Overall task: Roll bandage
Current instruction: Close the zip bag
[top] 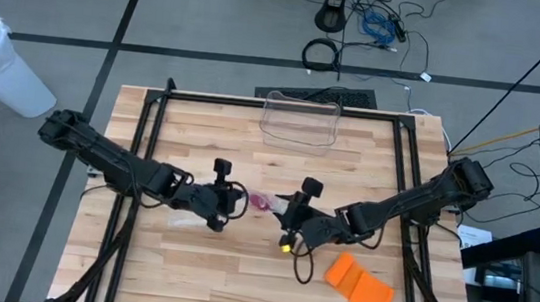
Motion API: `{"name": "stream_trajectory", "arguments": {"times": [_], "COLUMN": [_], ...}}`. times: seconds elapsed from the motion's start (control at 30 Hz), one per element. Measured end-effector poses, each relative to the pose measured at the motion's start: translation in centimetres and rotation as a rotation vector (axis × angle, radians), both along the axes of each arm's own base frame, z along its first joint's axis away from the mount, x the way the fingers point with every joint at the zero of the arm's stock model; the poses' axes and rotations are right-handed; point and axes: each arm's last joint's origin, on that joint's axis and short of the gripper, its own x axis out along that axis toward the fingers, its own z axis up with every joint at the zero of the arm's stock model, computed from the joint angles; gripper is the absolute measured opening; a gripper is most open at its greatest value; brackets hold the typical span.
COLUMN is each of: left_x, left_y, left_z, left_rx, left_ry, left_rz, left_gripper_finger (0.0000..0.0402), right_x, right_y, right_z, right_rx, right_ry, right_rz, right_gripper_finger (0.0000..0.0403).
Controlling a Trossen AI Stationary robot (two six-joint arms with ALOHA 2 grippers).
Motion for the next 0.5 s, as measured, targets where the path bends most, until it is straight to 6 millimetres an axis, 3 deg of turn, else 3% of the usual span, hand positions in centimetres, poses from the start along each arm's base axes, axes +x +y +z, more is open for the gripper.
{"name": "stream_trajectory", "arguments": {"times": [0.1, 0.17, 0.3, 0.43, 0.5], "left_x": [-0.11, -0.14, -0.1, -0.07, -0.04], "left_y": [-0.81, -0.96, -0.63, -0.49, -0.35], "left_z": [0.22, 0.32, 0.49, 0.66, 0.65], "left_rx": [-0.011, -0.005, 0.014, 0.024, 0.026], "left_ry": [-0.021, -0.026, -0.073, -0.102, -0.101], "left_rz": [-0.027, -0.031, 0.08, 0.132, 0.137], "left_gripper_finger": [0.0001, 0.0001, 0.0, 0.0, 0.0], "right_x": [-0.5, -0.72, -0.89, -0.95, -0.93], "right_y": [0.06, -0.09, -0.05, 0.17, 0.12], "right_z": [0.25, 0.41, 0.07, -0.08, -0.08], "right_rx": [0.013, 0.028, 0.066, 0.093, 0.086], "right_ry": [0.013, 0.017, 0.062, 0.089, 0.091], "right_rz": [-0.003, -0.008, 0.035, 0.09, 0.092], "right_gripper_finger": [0.0189, 0.0176, 0.0116, 0.0027, 0.001]}}
